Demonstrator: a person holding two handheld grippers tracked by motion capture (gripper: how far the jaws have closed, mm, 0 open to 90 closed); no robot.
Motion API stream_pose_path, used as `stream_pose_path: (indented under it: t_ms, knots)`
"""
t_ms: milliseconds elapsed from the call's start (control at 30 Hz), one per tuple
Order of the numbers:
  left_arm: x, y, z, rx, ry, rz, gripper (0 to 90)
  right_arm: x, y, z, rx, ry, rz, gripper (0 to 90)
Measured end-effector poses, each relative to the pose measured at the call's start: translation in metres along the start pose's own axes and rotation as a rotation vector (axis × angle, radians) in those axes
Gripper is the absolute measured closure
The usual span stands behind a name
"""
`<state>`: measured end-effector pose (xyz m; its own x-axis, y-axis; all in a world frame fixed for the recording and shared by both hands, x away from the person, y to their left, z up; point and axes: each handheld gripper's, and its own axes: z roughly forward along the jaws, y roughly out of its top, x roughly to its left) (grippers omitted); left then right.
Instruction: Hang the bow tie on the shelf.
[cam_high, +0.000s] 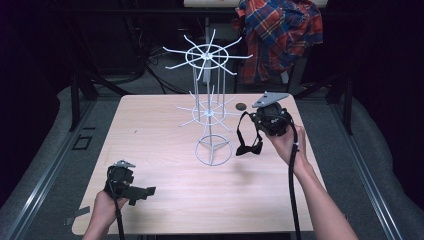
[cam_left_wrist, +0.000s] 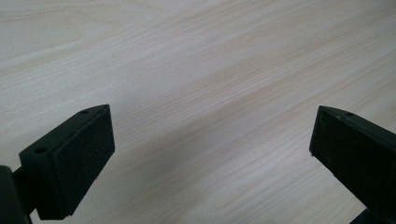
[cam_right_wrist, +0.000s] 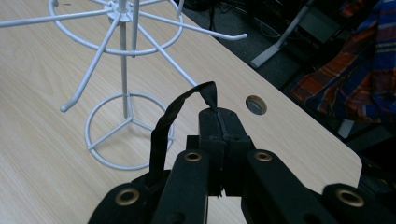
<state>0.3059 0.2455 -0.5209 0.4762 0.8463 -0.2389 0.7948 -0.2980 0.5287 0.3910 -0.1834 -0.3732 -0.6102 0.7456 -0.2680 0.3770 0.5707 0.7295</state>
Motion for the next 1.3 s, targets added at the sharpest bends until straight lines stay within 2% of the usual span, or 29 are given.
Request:
stream_pose_path:
  t_ms: [100, 433, 667, 800, 1300]
  knots:
    - [-0.001, 0.000, 0.000, 0.006, 0.012, 0.011, 0.1, -0.002, 0.003, 0.003, -0.003, -0.002, 0.007, 90.0]
    - [-0.001, 0.000, 0.000, 0.010, 0.007, 0.015, 0.1, -0.010, 0.007, 0.011, -0.001, 0.004, 0.037, 90.0]
    - [-0.001, 0.001, 0.001, 0.009, 0.008, 0.014, 0.1, -0.013, 0.006, 0.019, 0.011, 0.016, 0.052, 90.0]
    - [0.000, 0.000, 0.000, 0.004, 0.008, 0.006, 0.1, -0.016, 0.003, 0.025, 0.010, 0.033, 0.079, 90.0]
    - [0.001, 0.001, 0.001, 0.007, 0.007, 0.005, 0.1, -0.015, -0.001, 0.037, 0.025, 0.060, 0.103, 89.9]
